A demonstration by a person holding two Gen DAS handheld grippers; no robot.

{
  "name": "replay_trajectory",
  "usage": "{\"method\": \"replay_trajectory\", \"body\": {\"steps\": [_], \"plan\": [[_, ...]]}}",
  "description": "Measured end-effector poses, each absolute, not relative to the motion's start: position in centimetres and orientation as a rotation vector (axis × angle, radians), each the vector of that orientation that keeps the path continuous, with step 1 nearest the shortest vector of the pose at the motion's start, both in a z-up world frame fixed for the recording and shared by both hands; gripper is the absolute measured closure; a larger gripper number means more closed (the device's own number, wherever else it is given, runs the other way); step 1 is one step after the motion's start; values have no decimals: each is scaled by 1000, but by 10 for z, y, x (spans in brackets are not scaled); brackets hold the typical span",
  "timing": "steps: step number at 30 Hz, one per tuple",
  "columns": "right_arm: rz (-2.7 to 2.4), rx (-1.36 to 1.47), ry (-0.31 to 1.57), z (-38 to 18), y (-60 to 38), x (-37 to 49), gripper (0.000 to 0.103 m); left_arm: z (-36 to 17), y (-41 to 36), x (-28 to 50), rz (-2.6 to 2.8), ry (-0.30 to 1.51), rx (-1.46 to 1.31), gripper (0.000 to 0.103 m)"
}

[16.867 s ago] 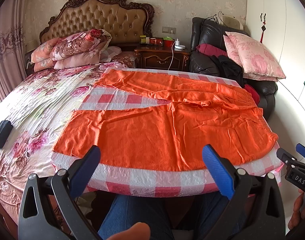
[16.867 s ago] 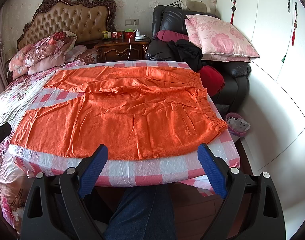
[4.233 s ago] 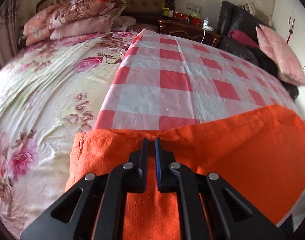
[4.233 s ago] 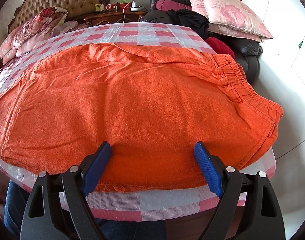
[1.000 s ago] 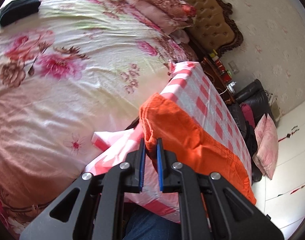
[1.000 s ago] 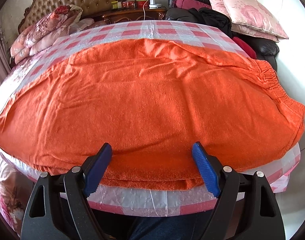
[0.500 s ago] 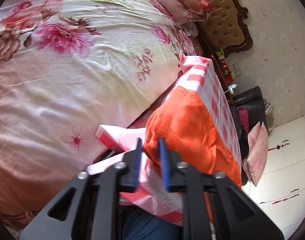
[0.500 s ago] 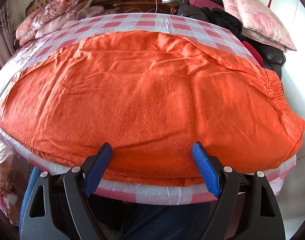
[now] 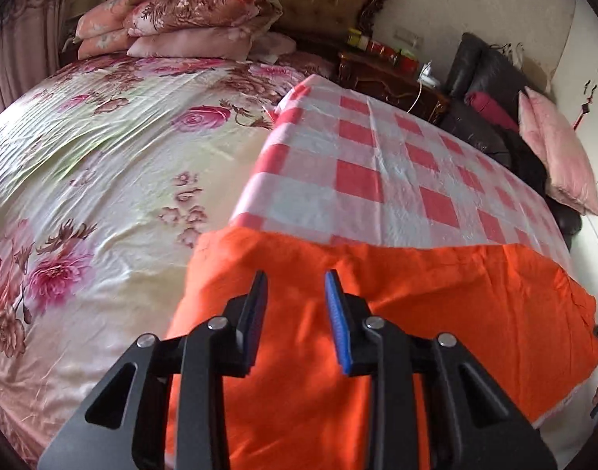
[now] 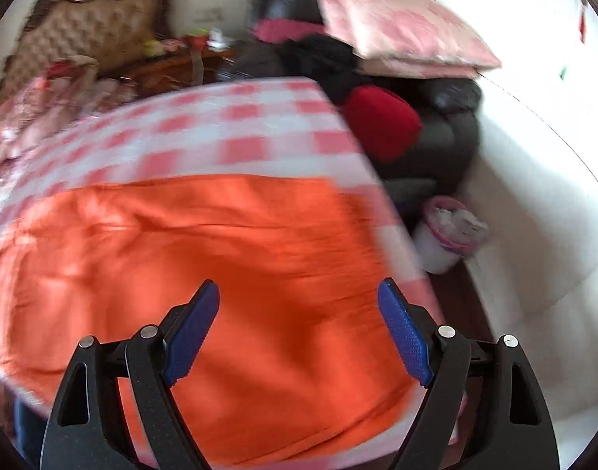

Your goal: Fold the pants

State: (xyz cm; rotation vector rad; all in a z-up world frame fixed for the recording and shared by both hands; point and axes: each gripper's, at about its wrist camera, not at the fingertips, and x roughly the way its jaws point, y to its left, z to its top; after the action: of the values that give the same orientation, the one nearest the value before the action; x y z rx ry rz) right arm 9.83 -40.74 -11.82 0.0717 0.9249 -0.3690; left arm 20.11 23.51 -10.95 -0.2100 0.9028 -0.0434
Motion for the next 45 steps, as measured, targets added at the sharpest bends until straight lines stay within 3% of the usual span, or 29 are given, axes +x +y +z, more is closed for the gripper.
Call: {"method": "replay_trajectory", "body": {"steps": [4, 9, 13, 15, 18, 19, 26, 28, 34, 35, 37, 39, 41, 45], "plan": [[-412, 169, 971, -134, -452, 88, 23, -100, 183, 209, -118, 879, -177, 76], [-407, 247, 922, -108, -463, 73, 23, -91, 102, 190, -262, 872, -170, 76], [-280, 318, 903, -84, -469, 106, 24, -92, -21, 163, -585, 901, -123, 76], [-210, 338, 981, -84, -469, 139, 24, -97, -81, 148, -741, 923, -94, 75], [-134, 232, 1098, -104, -464, 187, 41, -104, -169, 118, -931, 930, -22, 74], [-139, 182, 1129, -113, -464, 196, 53, -106, -196, 107, -993, 926, 7, 74], [-116, 154, 1112, -129, -470, 207, 56, -130, -325, 93, -1026, 966, 67, 79], [-127, 156, 1108, -126, -472, 206, 56, -148, -351, 87, -1005, 1011, 122, 87], [-226, 73, 1065, -131, -474, 200, 56, -158, -348, 75, -1003, 956, 148, 85], [-238, 70, 1065, -130, -473, 201, 56, -155, -342, 76, -1004, 939, 128, 81], [-262, 34, 1055, -122, -466, 201, 56, -145, -324, 74, -989, 877, 81, 63], [-299, -22, 972, -100, -450, 186, 48, -133, -291, 75, -956, 813, 27, 57], [-330, -24, 876, -80, -433, 162, 34, -129, -260, 83, -886, 808, -20, 53], [-245, 59, 821, -78, -388, 127, 30, -126, -181, 105, -685, 802, -9, 53]]}}
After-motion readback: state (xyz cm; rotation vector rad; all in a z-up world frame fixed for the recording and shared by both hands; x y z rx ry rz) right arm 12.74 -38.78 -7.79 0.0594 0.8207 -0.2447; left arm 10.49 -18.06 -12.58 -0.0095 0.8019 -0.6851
